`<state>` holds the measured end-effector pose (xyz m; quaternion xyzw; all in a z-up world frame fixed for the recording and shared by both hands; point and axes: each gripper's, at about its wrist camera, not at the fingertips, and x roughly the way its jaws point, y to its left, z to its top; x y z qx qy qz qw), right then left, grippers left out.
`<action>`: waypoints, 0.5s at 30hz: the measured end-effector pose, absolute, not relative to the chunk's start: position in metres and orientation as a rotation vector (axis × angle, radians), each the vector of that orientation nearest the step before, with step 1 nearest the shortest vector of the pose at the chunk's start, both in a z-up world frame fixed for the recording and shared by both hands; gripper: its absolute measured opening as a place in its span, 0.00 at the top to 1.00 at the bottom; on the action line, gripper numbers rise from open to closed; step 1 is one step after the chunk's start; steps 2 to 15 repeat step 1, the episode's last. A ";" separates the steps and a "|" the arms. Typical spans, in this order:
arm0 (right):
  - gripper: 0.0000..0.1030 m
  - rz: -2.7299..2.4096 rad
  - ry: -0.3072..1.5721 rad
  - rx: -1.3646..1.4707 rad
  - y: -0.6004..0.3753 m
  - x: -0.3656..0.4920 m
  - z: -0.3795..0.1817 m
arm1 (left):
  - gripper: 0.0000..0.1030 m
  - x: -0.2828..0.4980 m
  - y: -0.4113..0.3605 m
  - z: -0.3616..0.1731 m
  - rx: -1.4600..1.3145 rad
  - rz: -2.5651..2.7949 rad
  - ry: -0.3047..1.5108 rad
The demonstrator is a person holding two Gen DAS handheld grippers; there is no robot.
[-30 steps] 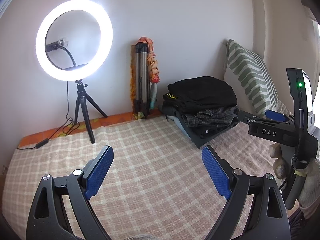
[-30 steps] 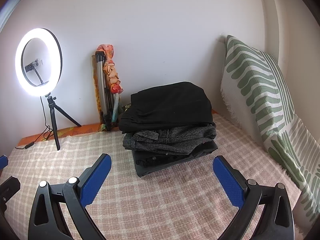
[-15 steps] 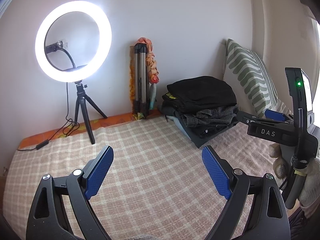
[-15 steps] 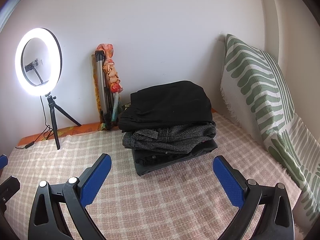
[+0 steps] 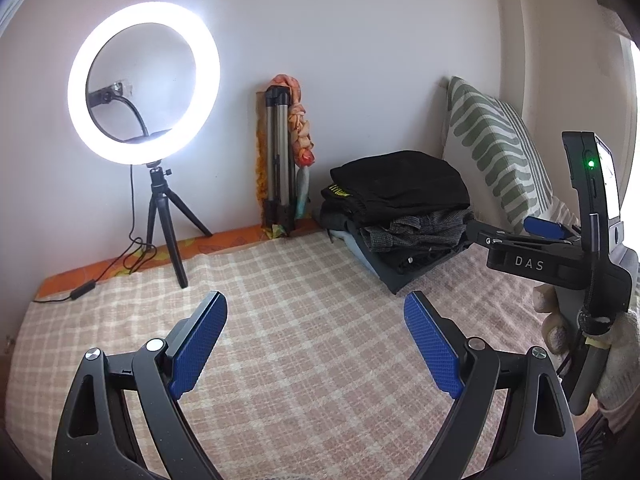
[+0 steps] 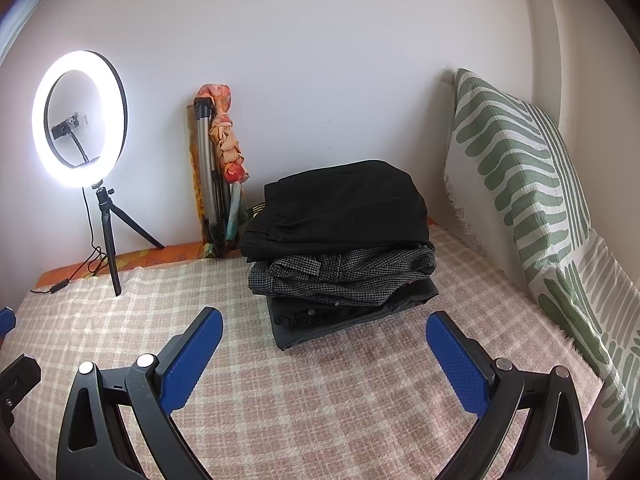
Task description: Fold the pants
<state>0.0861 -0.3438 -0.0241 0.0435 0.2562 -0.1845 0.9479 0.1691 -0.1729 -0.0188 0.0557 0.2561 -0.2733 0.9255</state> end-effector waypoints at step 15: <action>0.00 -0.374 0.522 0.089 -0.344 0.086 -0.024 | 0.12 0.169 -0.172 -0.019 0.114 -0.557 0.526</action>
